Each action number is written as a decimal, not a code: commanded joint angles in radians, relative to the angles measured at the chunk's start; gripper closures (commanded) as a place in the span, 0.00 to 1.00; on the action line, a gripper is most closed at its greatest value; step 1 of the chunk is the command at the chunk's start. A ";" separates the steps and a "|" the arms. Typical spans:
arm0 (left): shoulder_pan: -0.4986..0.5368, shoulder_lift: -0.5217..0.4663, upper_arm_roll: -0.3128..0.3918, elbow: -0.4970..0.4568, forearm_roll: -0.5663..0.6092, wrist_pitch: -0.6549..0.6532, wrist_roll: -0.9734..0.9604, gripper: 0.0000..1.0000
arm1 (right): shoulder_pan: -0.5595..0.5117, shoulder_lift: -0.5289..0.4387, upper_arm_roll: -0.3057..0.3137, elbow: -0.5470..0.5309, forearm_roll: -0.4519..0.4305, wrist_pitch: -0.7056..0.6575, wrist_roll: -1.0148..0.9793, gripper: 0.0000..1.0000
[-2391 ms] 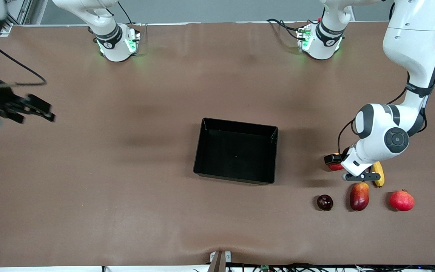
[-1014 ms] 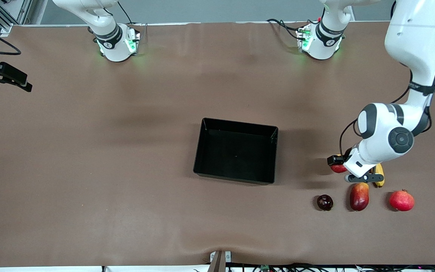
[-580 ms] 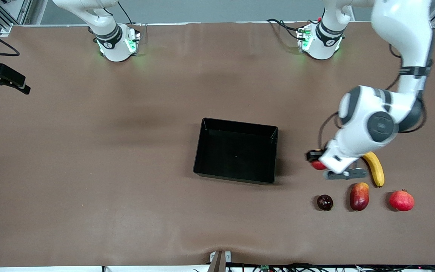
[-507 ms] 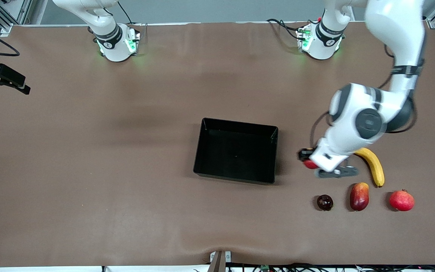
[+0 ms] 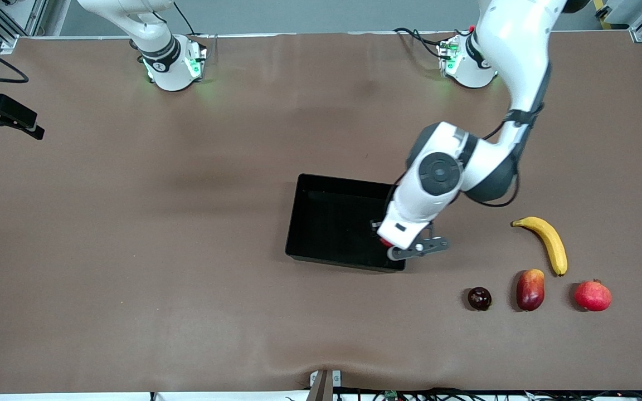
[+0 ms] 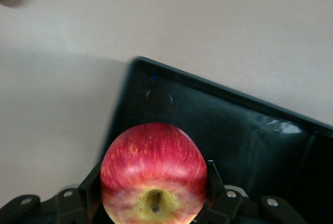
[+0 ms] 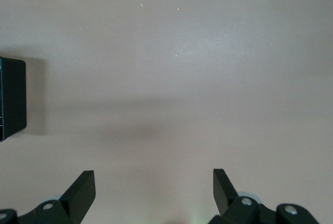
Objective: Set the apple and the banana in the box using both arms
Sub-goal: 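Carry the apple over the box and release it with the left gripper, then move the left gripper back over the yellow banana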
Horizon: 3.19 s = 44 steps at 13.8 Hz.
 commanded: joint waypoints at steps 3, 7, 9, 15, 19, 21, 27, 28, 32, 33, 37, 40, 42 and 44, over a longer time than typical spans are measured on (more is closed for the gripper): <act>-0.117 0.117 0.018 0.129 -0.012 -0.007 -0.111 0.80 | -0.020 -0.005 0.015 0.003 -0.008 0.000 0.007 0.00; -0.184 0.177 0.018 0.149 -0.012 0.042 -0.164 0.83 | -0.020 -0.007 0.013 0.004 -0.008 0.000 0.007 0.00; -0.217 0.211 0.018 0.169 -0.012 0.058 -0.181 0.83 | -0.020 -0.007 0.013 0.004 -0.008 0.000 0.007 0.00; -0.229 0.263 0.015 0.176 -0.012 0.105 -0.186 0.82 | -0.020 -0.007 0.012 0.004 -0.010 0.000 0.007 0.00; -0.235 0.286 0.015 0.174 -0.012 0.127 -0.183 0.72 | -0.021 -0.007 0.012 0.009 -0.010 0.000 0.007 0.00; -0.234 0.297 0.017 0.174 -0.012 0.130 -0.186 0.24 | -0.021 -0.007 0.012 0.009 -0.010 0.000 0.007 0.00; -0.224 0.208 0.020 0.172 -0.009 0.037 -0.186 0.00 | -0.023 -0.005 0.012 0.009 -0.010 0.000 0.007 0.00; -0.217 0.165 0.023 0.172 -0.008 -0.005 -0.183 0.00 | -0.021 -0.007 0.012 0.009 -0.010 0.000 0.007 0.00; -0.096 -0.042 0.024 0.156 0.001 -0.210 -0.171 0.00 | -0.023 -0.007 0.012 0.009 -0.010 0.000 0.007 0.00; -0.056 -0.079 0.024 0.153 0.001 -0.259 -0.152 0.00 | -0.021 -0.005 0.012 0.009 -0.010 0.000 0.007 0.00; 0.122 -0.188 0.023 0.104 0.001 -0.418 0.164 0.00 | -0.020 -0.005 0.012 0.009 -0.010 0.001 0.007 0.00; 0.275 -0.263 0.021 -0.014 0.001 -0.406 0.295 0.00 | -0.020 -0.007 0.012 0.009 -0.010 0.000 0.007 0.00; 0.361 -0.278 0.021 -0.076 0.003 -0.355 0.303 0.00 | -0.020 -0.005 0.012 0.009 -0.010 0.000 0.007 0.00; 0.441 -0.298 0.023 -0.178 0.003 -0.262 0.303 0.00 | -0.021 -0.007 0.012 0.009 -0.010 0.000 0.007 0.00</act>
